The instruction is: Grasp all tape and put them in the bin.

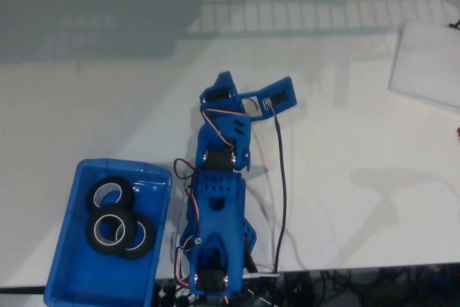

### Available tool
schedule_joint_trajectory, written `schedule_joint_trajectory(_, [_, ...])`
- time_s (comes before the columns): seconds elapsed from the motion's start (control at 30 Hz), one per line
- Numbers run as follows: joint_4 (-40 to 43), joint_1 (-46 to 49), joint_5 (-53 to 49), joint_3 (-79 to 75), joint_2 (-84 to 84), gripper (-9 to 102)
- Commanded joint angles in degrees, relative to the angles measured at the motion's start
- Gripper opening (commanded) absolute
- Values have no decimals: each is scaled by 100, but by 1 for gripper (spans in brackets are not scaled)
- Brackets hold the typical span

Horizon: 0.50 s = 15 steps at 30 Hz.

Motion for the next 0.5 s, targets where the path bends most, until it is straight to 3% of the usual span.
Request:
schedule_joint_trajectory(0.0, [70,35,-9,255,308,0])
schedule_joint_trajectory(0.47, [896,53,35,861,738,0])
